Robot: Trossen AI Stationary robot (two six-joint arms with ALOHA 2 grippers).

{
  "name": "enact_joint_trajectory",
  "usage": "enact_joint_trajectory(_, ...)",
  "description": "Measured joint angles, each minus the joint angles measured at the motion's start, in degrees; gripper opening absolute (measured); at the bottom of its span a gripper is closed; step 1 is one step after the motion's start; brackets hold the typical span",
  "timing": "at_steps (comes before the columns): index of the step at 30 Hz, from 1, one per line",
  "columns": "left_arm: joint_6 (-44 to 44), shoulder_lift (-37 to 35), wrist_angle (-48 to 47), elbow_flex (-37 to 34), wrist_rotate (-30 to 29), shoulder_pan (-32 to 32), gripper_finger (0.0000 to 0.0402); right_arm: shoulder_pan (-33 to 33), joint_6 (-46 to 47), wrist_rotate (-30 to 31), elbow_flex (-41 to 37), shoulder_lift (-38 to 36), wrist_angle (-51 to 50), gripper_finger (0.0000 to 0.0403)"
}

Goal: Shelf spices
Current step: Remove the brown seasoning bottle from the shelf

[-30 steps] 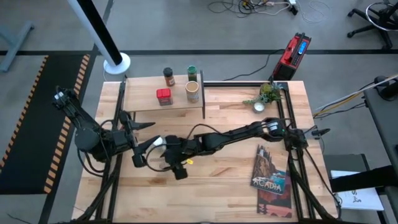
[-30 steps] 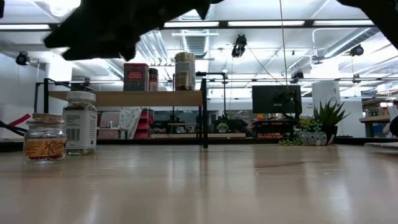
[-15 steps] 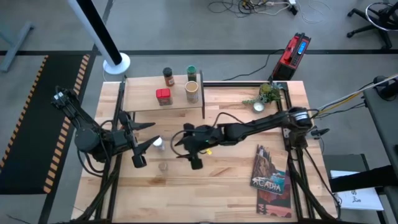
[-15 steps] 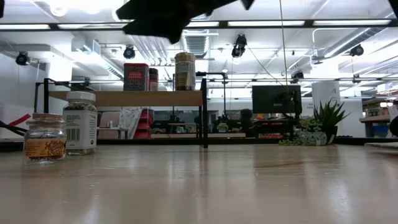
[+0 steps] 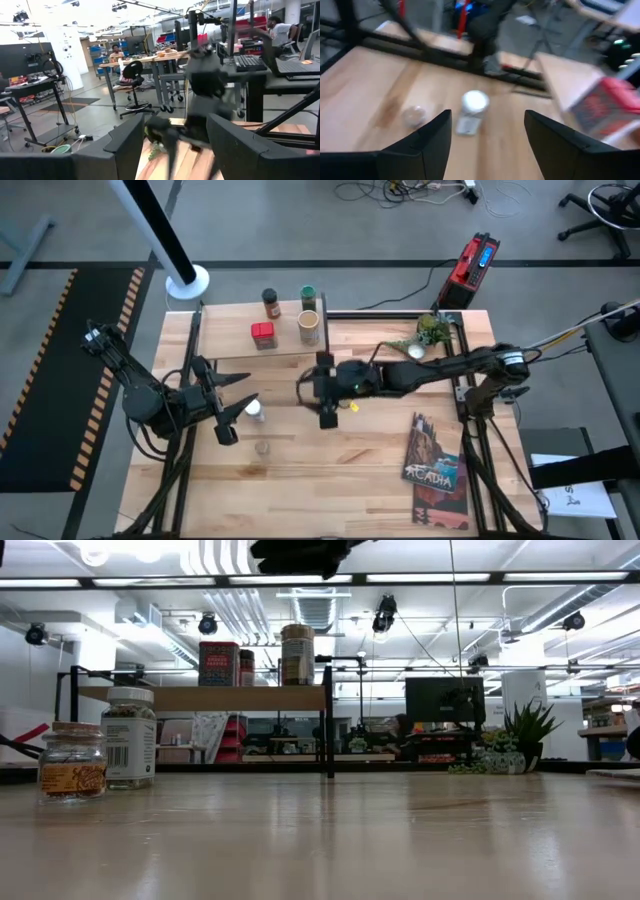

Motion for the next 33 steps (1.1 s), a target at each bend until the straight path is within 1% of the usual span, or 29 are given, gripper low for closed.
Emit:
enact_joint_trajectory(6,-2.0,0.0,-1.9,0.0,0.0,0.0,0.0203,-3.1,-0.1,0.2,0.1,-4.4,-3.1,0.0224)
enact_joint_trajectory(10,-2.3,0.0,-2.4,0.0,-0.1,0.0,0.0203,-4.9,-0.1,-0.3,0.1,-6.0,-5.7,0.0234)
enact_joint_trajectory(15,-2.3,0.0,-2.4,0.0,-0.4,0.0,0.0203,-8.4,-0.1,-0.2,0.1,-6.3,-8.8,0.0253)
enact_joint_trajectory(19,-2.3,0.0,-2.6,0.0,-2.3,0.0,0.0203,-11.3,-0.1,-0.2,0.1,-6.3,-9.5,0.0271)
enact_joint_trajectory(24,-2.3,0.0,-3.1,0.0,-2.8,0.0,0.0203,-14.4,-0.5,-0.3,0.0,-6.3,-9.9,0.0298)
enact_joint_trajectory(30,-2.3,0.0,-4.4,0.0,-3.5,0.0,0.0203,-17.8,-2.8,-3.3,0.0,-6.3,-9.9,0.0321)
enact_joint_trajectory(33,-2.3,0.0,-5.1,0.0,-6.1,0.0,0.0203,-19.6,-3.2,-3.8,0.0,-6.3,-9.8,0.0323)
